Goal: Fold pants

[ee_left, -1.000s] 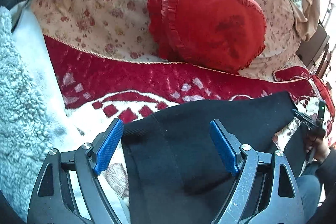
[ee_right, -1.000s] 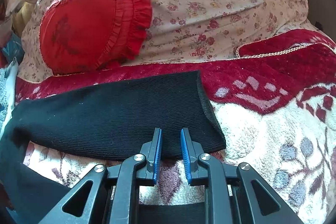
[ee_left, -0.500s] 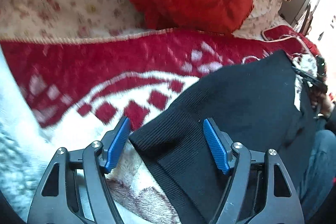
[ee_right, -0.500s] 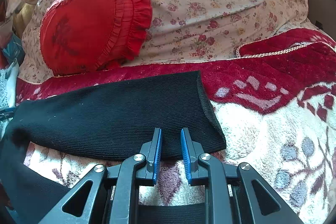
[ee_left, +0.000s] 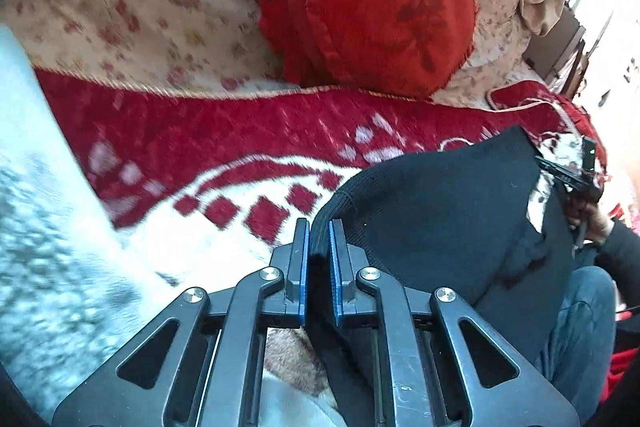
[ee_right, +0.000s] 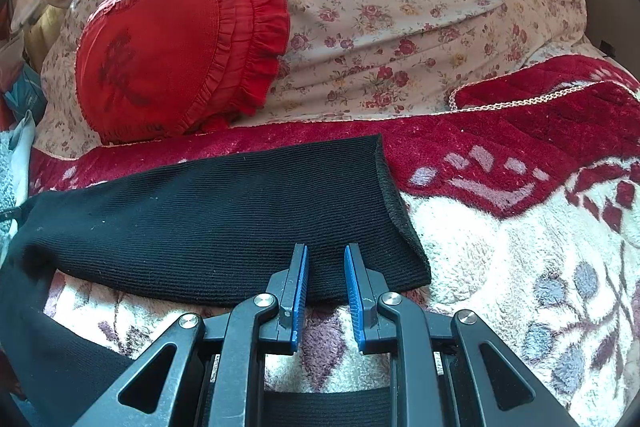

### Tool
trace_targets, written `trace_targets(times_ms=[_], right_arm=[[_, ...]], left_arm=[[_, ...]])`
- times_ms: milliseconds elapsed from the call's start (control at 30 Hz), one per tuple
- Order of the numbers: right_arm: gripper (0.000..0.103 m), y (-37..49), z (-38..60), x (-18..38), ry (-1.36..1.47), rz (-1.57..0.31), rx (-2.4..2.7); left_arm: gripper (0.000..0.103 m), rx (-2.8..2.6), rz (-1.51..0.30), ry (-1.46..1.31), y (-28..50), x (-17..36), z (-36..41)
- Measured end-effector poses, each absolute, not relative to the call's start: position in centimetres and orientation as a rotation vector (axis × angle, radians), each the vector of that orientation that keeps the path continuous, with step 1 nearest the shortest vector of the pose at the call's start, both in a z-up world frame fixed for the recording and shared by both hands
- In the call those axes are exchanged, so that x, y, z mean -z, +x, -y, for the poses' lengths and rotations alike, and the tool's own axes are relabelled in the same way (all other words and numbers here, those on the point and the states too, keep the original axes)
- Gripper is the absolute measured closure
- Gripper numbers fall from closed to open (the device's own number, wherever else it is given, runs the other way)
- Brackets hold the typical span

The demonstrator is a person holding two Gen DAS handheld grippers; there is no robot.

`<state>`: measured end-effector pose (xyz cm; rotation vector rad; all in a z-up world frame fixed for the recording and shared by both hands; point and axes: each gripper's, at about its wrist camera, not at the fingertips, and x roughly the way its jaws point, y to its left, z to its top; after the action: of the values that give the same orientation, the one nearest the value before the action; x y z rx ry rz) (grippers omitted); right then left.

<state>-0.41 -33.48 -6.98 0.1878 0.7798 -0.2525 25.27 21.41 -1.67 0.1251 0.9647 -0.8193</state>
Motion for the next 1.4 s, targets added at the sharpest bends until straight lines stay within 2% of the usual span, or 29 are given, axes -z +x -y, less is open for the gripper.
trace_targets(times_ms=[267,400,500,567,700,933,1000,1033,1067,1100,1133,1400], right_arm=[[0.086,-0.6,33.7,6.7,0.211,-0.776,0.245],[0.085,-2.0,36.0,3.4,0.309,-0.685,0.229],[0.071,-2.1,40.9,-0.5,0.399,-0.645,0.300],[0.069,-0.8,43.4,-0.8,0.477,-0.701,0.302],[0.069,4.0,45.4,2.3,0.614,-0.906,0.117],[0.069,8.3,44.6,4.0,0.522,-0.980,0.103],[0.070,8.8,44.1,4.4,0.470,-1.011,0.111],[0.074,9.1,43.9,4.6,0.455,-1.017,0.109],[0.080,9.4,43.8,4.7,0.443,-1.026,0.103],[0.098,9.6,43.6,4.9,0.417,-1.039,0.101],[0.101,9.6,43.5,4.9,0.408,-1.041,0.089],[0.102,5.2,42.2,0.5,0.284,-0.909,0.066]], left_arm=[[0.099,0.704,-0.899,0.277,21.1,-1.8,-19.0],[0.099,0.589,-0.869,0.279,18.6,-3.8,-17.6],[0.099,0.568,-0.844,0.237,16.8,-5.0,-16.7],[0.099,0.559,-0.841,0.199,16.0,-5.5,-16.1],[0.099,0.535,-0.834,0.132,15.3,-6.3,-15.7],[0.099,0.502,-0.852,0.073,15.3,-6.4,-16.9],[0.099,0.499,-0.856,0.062,15.4,-6.3,-17.1],[0.099,0.500,-0.857,0.062,15.4,-6.2,-17.1],[0.099,0.498,-0.854,0.063,15.4,-6.1,-17.0],[0.099,0.494,-0.857,0.062,15.5,-6.0,-17.0],[0.099,0.494,-0.864,0.060,15.5,-5.9,-16.9],[0.099,0.485,-0.851,0.101,14.0,-5.7,-16.5]])
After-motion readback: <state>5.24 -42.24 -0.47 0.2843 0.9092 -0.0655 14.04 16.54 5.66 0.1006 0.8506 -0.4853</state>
